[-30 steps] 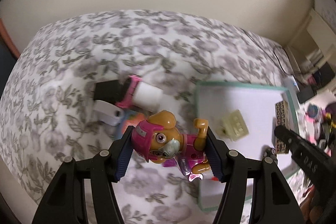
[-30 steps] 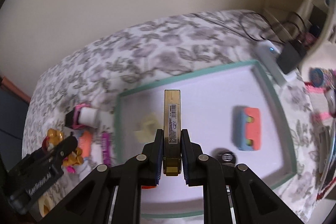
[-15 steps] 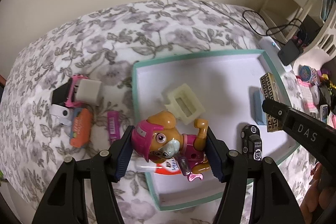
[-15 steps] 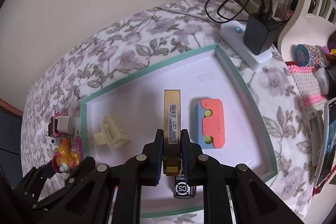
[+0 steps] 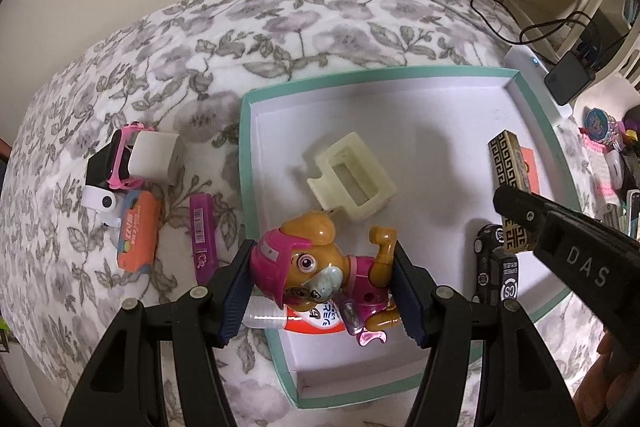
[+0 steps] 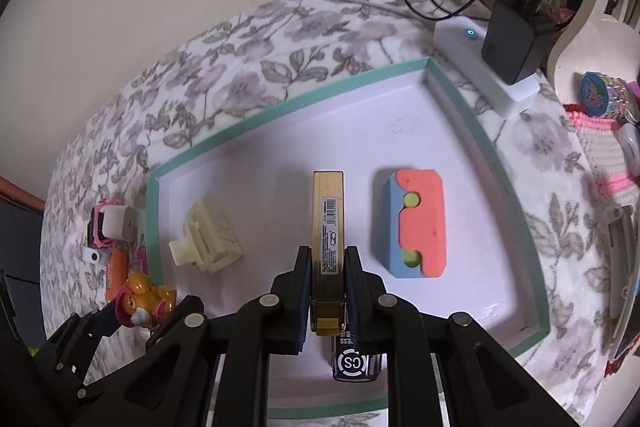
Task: Organize rigid objects
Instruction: 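Lower the figure and gold stick into the tray and open both tools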
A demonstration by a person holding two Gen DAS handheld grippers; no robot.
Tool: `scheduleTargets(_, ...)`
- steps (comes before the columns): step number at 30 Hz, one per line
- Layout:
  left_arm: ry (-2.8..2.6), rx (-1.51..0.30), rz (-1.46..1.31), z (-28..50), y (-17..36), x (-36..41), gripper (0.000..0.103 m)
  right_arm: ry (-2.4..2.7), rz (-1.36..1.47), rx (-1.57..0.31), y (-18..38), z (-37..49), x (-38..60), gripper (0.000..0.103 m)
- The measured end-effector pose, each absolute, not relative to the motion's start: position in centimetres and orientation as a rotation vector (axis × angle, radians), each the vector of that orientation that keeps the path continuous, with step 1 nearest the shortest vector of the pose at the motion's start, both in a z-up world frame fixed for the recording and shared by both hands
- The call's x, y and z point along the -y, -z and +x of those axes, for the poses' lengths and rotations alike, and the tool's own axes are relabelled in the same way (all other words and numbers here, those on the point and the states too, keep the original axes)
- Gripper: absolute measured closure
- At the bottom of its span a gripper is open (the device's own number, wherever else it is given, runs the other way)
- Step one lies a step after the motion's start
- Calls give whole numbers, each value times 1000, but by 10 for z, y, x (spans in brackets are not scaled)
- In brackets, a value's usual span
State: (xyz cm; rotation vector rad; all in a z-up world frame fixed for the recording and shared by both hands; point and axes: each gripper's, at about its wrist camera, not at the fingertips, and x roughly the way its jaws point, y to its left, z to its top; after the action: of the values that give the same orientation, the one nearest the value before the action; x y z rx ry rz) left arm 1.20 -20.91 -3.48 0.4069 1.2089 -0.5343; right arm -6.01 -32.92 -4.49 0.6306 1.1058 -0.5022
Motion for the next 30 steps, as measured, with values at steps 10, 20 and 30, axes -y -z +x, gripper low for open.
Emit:
scheduleTargets(10, 526, -1223, 425, 12, 41, 209, 38, 498, 636, -1145, 58, -58, 328, 86)
scheduleTargets(20, 526, -1229, 437, 11, 41, 209, 37, 496, 589, -1144, 49, -53, 323, 83)
scheduleTargets(30, 528, -1188, 354, 19, 14, 198, 37, 514, 532, -1050, 7, -55, 319, 83)
